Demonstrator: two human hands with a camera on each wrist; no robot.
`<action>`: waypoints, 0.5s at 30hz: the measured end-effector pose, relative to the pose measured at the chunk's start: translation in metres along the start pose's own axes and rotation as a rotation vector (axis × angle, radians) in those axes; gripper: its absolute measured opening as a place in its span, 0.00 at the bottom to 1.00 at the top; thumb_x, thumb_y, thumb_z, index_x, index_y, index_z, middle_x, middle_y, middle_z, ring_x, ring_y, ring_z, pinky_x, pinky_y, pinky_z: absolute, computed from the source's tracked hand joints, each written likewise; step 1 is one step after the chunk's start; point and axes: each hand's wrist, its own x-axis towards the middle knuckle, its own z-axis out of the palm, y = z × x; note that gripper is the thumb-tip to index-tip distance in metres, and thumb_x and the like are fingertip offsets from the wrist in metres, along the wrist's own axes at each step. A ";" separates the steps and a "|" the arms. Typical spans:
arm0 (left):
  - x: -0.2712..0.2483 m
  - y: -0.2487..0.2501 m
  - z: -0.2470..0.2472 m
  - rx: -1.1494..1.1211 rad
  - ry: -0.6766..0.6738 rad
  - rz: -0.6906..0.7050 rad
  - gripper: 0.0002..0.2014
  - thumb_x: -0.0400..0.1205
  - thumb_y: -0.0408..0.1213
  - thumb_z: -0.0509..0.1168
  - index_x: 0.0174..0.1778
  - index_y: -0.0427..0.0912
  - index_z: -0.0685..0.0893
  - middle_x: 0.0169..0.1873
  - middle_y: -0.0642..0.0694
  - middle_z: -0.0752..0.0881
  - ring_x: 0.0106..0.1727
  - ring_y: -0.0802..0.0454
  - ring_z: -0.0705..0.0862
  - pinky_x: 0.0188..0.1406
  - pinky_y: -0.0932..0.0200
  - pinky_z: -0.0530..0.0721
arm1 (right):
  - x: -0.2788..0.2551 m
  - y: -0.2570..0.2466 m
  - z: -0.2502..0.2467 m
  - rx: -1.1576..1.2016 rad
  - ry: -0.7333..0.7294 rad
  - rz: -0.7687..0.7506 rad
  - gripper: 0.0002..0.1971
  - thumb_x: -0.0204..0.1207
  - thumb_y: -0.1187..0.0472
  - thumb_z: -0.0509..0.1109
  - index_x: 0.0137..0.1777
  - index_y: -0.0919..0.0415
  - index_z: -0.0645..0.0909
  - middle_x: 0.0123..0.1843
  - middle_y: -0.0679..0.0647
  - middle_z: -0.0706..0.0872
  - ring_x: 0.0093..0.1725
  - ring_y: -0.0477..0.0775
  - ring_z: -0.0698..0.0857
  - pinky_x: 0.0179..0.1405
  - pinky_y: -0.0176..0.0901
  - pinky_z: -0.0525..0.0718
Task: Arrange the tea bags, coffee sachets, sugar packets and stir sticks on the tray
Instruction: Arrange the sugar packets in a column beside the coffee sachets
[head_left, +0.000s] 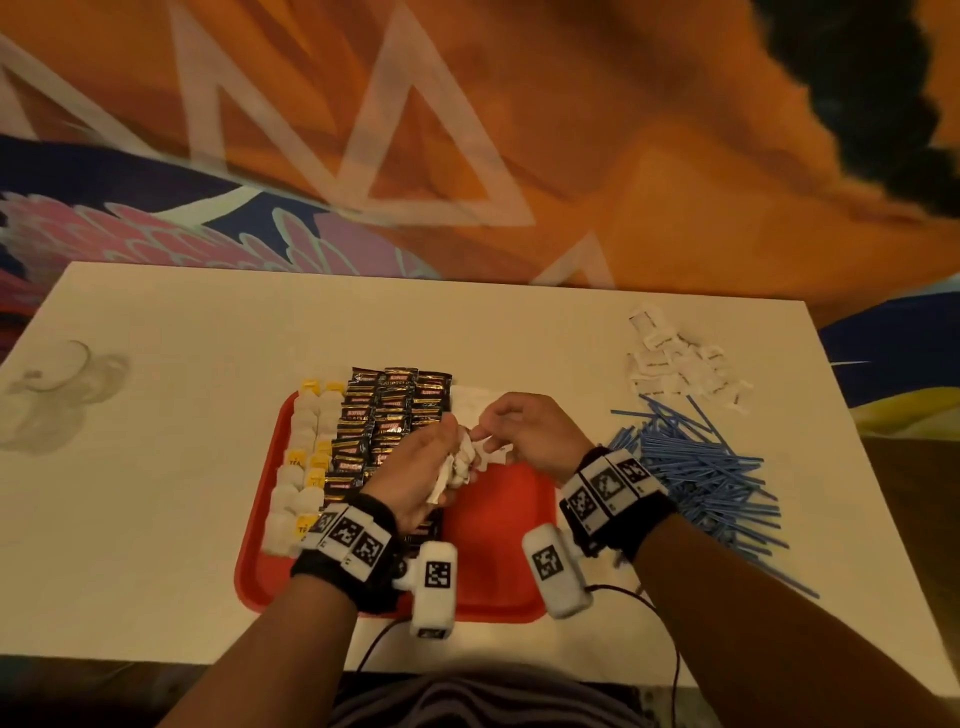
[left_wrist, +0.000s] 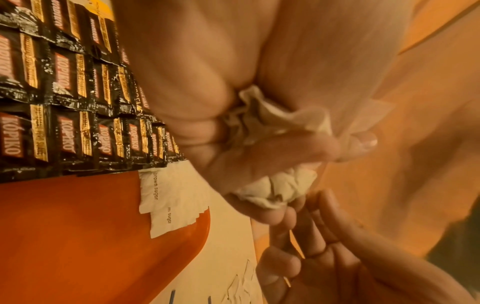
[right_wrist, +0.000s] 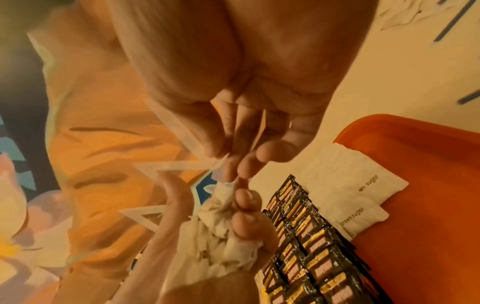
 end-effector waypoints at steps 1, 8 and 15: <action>-0.001 0.001 0.002 -0.004 -0.002 0.008 0.25 0.83 0.58 0.54 0.51 0.37 0.78 0.24 0.47 0.83 0.20 0.57 0.76 0.12 0.67 0.66 | -0.002 -0.001 0.000 -0.042 -0.005 -0.009 0.05 0.76 0.62 0.75 0.39 0.57 0.84 0.42 0.56 0.91 0.38 0.48 0.85 0.30 0.37 0.78; 0.000 -0.003 0.004 0.012 -0.007 0.026 0.25 0.75 0.59 0.61 0.52 0.38 0.80 0.31 0.44 0.83 0.27 0.54 0.77 0.13 0.66 0.66 | -0.006 -0.002 0.000 -0.137 0.013 0.016 0.09 0.74 0.66 0.76 0.35 0.55 0.83 0.37 0.53 0.89 0.40 0.51 0.88 0.32 0.40 0.82; 0.003 -0.008 -0.001 0.019 0.169 0.102 0.05 0.81 0.38 0.72 0.42 0.42 0.87 0.33 0.47 0.83 0.28 0.56 0.78 0.18 0.64 0.70 | -0.012 -0.002 -0.001 0.035 0.081 0.035 0.06 0.78 0.70 0.71 0.42 0.62 0.78 0.35 0.58 0.87 0.33 0.53 0.90 0.27 0.37 0.83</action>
